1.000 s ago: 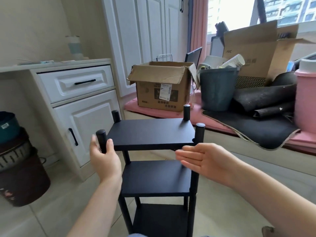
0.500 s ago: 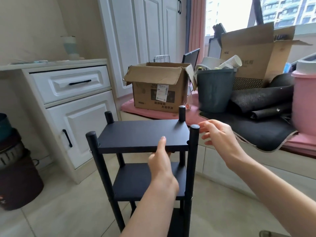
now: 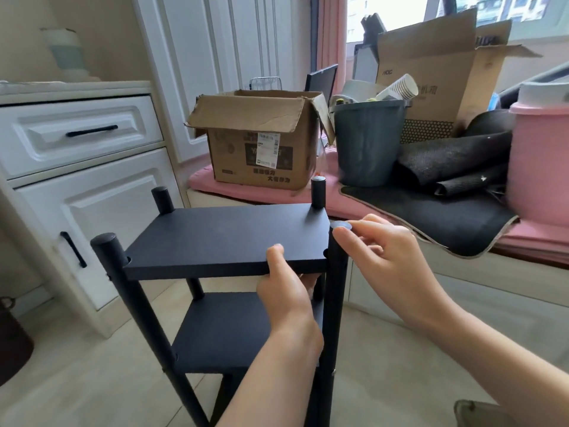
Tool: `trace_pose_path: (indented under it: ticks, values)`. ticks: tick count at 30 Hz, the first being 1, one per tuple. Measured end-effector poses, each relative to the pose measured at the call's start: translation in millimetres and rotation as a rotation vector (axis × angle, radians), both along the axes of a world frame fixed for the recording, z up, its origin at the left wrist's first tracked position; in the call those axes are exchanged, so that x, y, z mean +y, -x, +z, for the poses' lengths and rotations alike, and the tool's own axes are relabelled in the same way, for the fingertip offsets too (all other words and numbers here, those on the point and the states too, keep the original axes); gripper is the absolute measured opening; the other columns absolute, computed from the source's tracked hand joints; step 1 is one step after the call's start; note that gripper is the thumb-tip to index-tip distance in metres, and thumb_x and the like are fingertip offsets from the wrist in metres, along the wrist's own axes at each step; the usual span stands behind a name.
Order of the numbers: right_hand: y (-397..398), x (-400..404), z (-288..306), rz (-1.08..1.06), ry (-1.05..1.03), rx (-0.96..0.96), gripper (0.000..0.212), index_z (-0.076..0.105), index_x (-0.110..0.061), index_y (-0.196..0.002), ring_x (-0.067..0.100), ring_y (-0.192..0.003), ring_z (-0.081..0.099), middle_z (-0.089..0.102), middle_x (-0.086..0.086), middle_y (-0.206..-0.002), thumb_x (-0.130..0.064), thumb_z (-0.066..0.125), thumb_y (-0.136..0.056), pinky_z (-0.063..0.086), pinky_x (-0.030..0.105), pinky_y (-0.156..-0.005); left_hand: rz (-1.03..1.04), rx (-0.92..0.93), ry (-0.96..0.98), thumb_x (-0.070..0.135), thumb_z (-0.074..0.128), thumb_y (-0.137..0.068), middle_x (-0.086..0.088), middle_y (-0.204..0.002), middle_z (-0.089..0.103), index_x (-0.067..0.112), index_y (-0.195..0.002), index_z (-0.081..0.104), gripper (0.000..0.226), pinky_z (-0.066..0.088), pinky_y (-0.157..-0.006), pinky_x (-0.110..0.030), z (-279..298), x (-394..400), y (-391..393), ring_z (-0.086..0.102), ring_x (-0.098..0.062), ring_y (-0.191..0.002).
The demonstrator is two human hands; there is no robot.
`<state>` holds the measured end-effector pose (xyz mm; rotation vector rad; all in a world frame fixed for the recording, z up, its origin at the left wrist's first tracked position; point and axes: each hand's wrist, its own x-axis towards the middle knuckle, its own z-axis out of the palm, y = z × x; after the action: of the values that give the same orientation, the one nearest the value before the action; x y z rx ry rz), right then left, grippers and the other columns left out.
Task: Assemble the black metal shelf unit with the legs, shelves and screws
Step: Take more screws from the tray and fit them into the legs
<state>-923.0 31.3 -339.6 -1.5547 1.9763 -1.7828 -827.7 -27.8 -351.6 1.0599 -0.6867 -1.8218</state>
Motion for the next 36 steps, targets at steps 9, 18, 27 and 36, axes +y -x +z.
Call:
trace_pose_path:
  ticks: [9, 18, 27, 36]
  values:
    - [8.3, 34.3, -3.6, 0.047, 0.038, -0.012, 0.034, 0.071, -0.005, -0.071, 0.025, -0.072, 0.047, 0.051, 0.014, -0.075, -0.032, 0.067, -0.091, 0.037, 0.027, -0.064, -0.133, 0.01, 0.083, 0.042, 0.052, -0.098, -0.007, -0.098, 0.078, 0.016, -0.101, 0.07, 0.032, 0.059, -0.085, -0.038, -2.3, 18.0, 9.0, 0.075, -0.028, -0.094]
    - [16.8, 55.3, -3.5, 0.033, 0.038, -0.041, 0.035, 0.075, -0.007, -0.072, 0.025, -0.073, 0.05, 0.053, 0.012, -0.076, -0.036, 0.065, -0.088, 0.042, 0.029, -0.067, -0.092, -0.03, 0.16, 0.042, 0.05, -0.098, -0.012, -0.095, 0.077, 0.015, -0.089, 0.067, 0.034, 0.058, -0.079, -0.04, -11.1, 40.7, 25.3, 0.073, -0.029, -0.089]
    - [22.3, 53.9, -4.4, 0.032, 0.05, -0.04, 0.027, 0.076, -0.015, -0.073, 0.024, -0.068, 0.045, 0.052, 0.012, -0.076, -0.038, 0.07, -0.086, 0.035, 0.018, -0.059, -0.132, -0.002, 0.109, 0.051, 0.049, -0.097, -0.011, -0.104, 0.074, 0.024, -0.094, 0.059, 0.029, 0.057, -0.086, -0.041, -12.3, 44.6, 28.9, 0.07, -0.032, -0.101]
    - [30.4, 49.1, -7.2, -0.018, 0.05, 0.0, 0.031, 0.078, -0.024, -0.078, 0.015, -0.063, 0.047, 0.056, 0.0, -0.068, -0.051, 0.063, -0.08, 0.037, 0.026, -0.057, -0.236, -0.04, 0.193, 0.056, 0.045, -0.099, -0.007, -0.082, 0.077, 0.019, -0.093, 0.069, 0.044, 0.056, -0.064, -0.029, -16.0, 45.2, 29.4, 0.074, -0.016, -0.072]
